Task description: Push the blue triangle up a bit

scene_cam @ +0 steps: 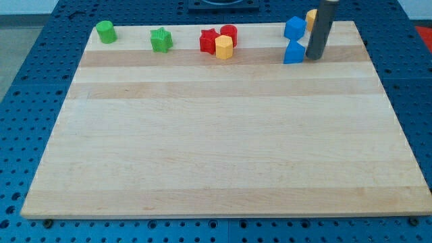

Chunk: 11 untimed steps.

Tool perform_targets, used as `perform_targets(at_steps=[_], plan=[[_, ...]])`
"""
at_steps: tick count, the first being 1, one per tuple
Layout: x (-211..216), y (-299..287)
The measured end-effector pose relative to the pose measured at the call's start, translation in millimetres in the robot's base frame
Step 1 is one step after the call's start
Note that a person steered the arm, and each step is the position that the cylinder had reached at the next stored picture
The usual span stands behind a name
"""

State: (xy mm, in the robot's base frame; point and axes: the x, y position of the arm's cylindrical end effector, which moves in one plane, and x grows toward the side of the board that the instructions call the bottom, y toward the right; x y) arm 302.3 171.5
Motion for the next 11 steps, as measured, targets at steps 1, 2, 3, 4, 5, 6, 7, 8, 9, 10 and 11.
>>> perform_targets(at_steps=[1,2,3,4,5,6,7,8,9,10,11], plan=[[-1.0,-22.3],[-15.4,-31.8],[-10.2,-30.8],[14.0,-27.9],[32.7,-31.3],[38.4,-56.1],[23.1,-67.0],[-7.3,-66.5],[-32.8,-55.2],[-45.5,-52.4],[-42.2,-52.4]])
